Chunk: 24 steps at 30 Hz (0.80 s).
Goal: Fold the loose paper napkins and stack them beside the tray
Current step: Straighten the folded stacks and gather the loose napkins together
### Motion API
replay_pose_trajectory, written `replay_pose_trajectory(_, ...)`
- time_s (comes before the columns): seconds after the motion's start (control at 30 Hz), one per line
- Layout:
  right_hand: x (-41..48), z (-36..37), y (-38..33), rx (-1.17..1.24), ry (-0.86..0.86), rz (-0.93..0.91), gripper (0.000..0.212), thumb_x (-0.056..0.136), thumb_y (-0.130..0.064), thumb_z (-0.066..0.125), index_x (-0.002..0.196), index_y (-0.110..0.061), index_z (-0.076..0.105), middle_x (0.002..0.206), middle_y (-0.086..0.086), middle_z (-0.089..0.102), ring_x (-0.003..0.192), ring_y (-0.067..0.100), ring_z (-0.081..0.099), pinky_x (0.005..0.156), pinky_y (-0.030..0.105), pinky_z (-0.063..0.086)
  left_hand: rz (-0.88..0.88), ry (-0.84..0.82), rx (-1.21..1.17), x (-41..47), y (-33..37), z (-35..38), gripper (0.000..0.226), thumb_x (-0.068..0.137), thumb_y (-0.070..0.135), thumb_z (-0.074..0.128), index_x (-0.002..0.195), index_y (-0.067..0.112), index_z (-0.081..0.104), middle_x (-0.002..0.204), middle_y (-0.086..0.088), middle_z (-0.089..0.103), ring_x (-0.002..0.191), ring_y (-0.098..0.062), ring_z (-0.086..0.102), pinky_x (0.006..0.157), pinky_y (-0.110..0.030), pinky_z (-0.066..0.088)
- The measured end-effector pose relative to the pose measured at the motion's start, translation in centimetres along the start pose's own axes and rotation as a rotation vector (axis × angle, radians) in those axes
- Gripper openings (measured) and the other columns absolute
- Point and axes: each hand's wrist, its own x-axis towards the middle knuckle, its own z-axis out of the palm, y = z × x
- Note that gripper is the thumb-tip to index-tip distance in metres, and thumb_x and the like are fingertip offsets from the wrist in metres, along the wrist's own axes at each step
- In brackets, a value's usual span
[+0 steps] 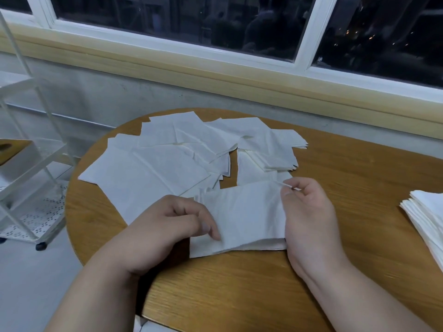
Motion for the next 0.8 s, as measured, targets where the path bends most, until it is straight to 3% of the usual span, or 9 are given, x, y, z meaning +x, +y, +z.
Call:
replay_pose_trajectory(0.1, -0.1, 0.0, -0.2, 0.037, -0.03, -0.006, 0.015, 0.102, -0.009, 0.053, 0.094, -0.019, 0.061, 0.082, 0.01, 0.064, 0.074, 0.024, 0.055, 0.069, 0.039, 0.041, -0.015, -0.009, 0.022, -0.1, 0.0, -0.1, 0.039, 0.059, 0.047, 0.058, 0.078, 0.023, 0.082, 0.082, -0.006, 0.072, 0.082, -0.006, 0.059, 0.075, -0.015, 0.04)
replay_pose_trajectory(0.23, -0.5, 0.0, -0.1, -0.003, -0.086, 0.042, 0.012, 0.102, -0.007, 0.051, 0.098, -0.015, 0.059, 0.072, 0.005, 0.064, 0.068, 0.022, 0.056, 0.062, 0.035, 0.042, -0.05, 0.032, 0.019, 0.0, 0.3, 0.3, 0.035, 0.059, 0.048, 0.063, 0.084, 0.033, 0.082, 0.09, 0.011, 0.075, 0.088, 0.004, 0.063, 0.076, -0.007, 0.039)
replay_pose_trajectory(0.43, -0.5, 0.0, 0.6, -0.088, -0.104, 0.044, 0.017, 0.101, -0.005, 0.05, 0.093, -0.018, 0.057, 0.069, 0.007, 0.055, 0.064, 0.022, 0.046, 0.061, 0.037, 0.035, -0.144, 0.068, 0.128, 0.3, 0.6, 1.0, 0.025, 0.072, 0.043, 0.059, 0.086, 0.047, 0.079, 0.099, 0.025, 0.073, 0.098, 0.012, 0.061, 0.083, -0.013, 0.037)
replay_pose_trajectory(0.53, -0.6, -0.5, 0.3, -0.253, -0.135, 0.001, 0.021, 0.096, -0.002, 0.052, 0.087, -0.02, 0.059, 0.06, 0.001, 0.052, 0.053, 0.014, 0.043, 0.05, 0.028, 0.034, -0.161, 0.105, 0.175, 0.6, 0.3, 1.1, 0.023, 0.071, 0.046, 0.06, 0.087, 0.05, 0.077, 0.095, 0.024, 0.074, 0.094, 0.009, 0.064, 0.083, -0.016, 0.04)
replay_pose_trajectory(0.63, -0.1, -1.5, -0.6, -0.448, -0.113, -0.062, 0.022, 0.085, 0.005, 0.054, 0.08, -0.015, 0.063, 0.062, 0.015, 0.056, 0.047, 0.009, 0.04, 0.044, 0.02, 0.03, -0.17, 0.165, 0.236, 0.8, -0.4, 1.2, 0.019, 0.069, 0.049, 0.065, 0.084, 0.051, 0.076, 0.085, 0.009, 0.076, 0.084, -0.006, 0.068, 0.08, -0.025, 0.049)
replay_pose_trajectory(0.7, 0.7, -2.1, -1.1, -0.52, -0.068, -0.062, 0.023, 0.083, 0.004, 0.054, 0.078, -0.016, 0.065, 0.072, 0.017, 0.063, 0.051, 0.01, 0.044, 0.047, 0.023, 0.034, -0.181, 0.21, 0.243, 1.0, -0.6, 1.2, 0.008, 0.073, 0.045, 0.077, 0.08, 0.048, 0.077, 0.076, -0.003, 0.073, 0.074, -0.017, 0.065, 0.073, -0.031, 0.048)
replay_pose_trajectory(0.8, 2.5, -2.8, -0.8, -0.622, -0.02, -0.045, 0.019, 0.088, -0.007, 0.056, 0.079, -0.02, 0.065, 0.082, 0.002, 0.066, 0.068, 0.007, 0.054, 0.058, 0.028, 0.038, -0.176, 0.194, 0.26, 0.9, -0.7, 1.1, 0.018, 0.081, 0.03, 0.078, 0.078, 0.048, 0.076, 0.063, -0.008, 0.054, 0.061, -0.015, 0.048, 0.06, -0.026, 0.036)
